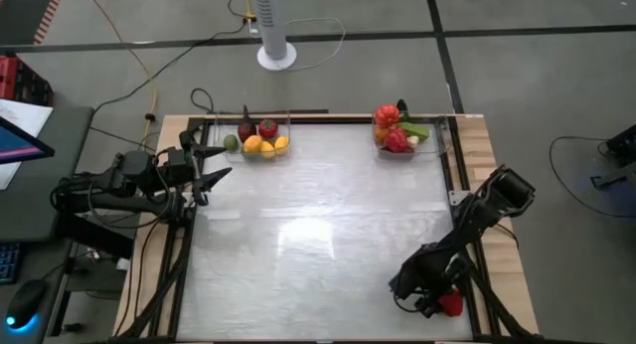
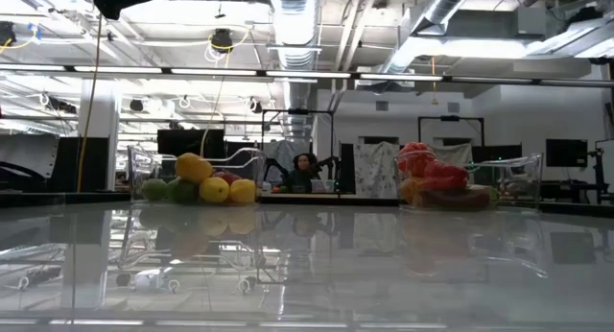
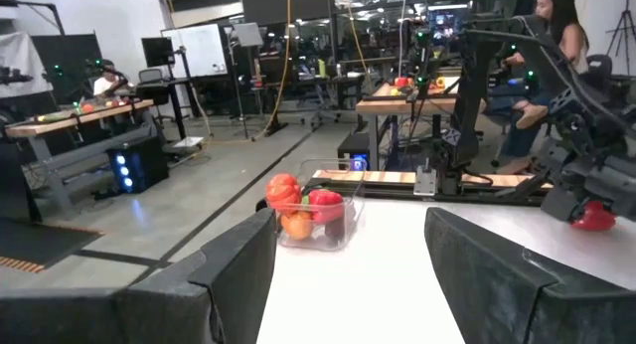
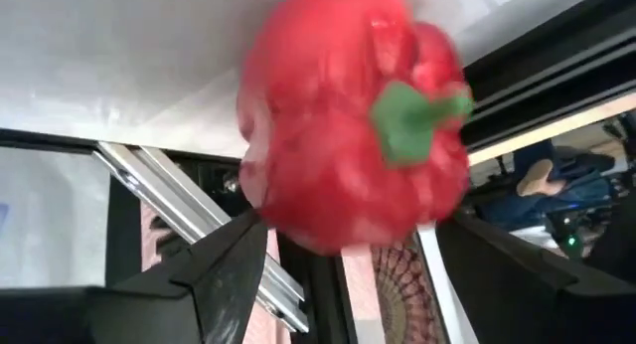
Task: Sort produce into baskets
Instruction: Put the red bell pepper into the right transparent bin
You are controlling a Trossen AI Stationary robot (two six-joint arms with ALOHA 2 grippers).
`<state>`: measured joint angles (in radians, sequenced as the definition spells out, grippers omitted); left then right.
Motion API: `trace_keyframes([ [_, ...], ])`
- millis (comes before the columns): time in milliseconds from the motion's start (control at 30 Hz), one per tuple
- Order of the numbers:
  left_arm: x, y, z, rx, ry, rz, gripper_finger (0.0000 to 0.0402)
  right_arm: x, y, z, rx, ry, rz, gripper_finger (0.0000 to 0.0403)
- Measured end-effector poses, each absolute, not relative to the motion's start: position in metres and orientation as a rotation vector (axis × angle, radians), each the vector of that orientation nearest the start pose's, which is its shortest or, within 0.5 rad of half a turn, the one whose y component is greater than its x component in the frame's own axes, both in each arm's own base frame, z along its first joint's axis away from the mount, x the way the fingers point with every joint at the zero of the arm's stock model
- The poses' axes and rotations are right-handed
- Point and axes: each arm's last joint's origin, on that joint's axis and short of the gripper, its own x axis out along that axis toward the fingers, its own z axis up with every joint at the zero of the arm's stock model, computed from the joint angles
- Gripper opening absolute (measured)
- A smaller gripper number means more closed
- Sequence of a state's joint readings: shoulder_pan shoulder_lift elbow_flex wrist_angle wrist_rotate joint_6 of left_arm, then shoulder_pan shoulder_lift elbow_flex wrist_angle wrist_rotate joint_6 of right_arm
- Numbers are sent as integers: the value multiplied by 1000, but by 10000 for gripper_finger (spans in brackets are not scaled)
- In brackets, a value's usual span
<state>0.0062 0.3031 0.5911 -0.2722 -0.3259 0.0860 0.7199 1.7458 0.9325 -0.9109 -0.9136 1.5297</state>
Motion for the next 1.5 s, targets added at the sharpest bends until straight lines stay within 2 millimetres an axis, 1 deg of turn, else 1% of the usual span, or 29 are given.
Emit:
trace_keyframes([
  [100, 81, 10, 311, 83, -1, 332, 245, 183, 190, 135, 994, 2349, -465, 317],
  [233, 81, 10, 311, 83, -2, 332, 245, 183, 185, 131, 1014, 2338, -456, 317],
  [433, 81, 10, 311, 83, -2, 332, 245, 178, 181, 125, 974, 2313, -481, 319],
  [667, 81, 10, 311, 83, -2, 332, 245, 177, 180, 123, 963, 2313, -487, 348],
  [767, 81, 10, 311, 83, -2, 332, 245, 178, 181, 123, 977, 2323, -464, 352],
  [833, 81, 10, 311, 83, -2, 332, 245, 178, 181, 123, 979, 2321, -449, 345],
  [1000, 81, 10, 311, 83, -2, 332, 245, 178, 180, 122, 959, 2312, -439, 306],
  [1100, 81, 10, 311, 83, -2, 332, 245, 178, 180, 123, 944, 2306, -424, 291],
  [1367, 81, 10, 311, 83, -2, 332, 245, 178, 180, 122, 941, 2316, -401, 287],
  [1500, 81, 10, 311, 83, -2, 332, 245, 179, 181, 127, 916, 2329, -377, 287],
])
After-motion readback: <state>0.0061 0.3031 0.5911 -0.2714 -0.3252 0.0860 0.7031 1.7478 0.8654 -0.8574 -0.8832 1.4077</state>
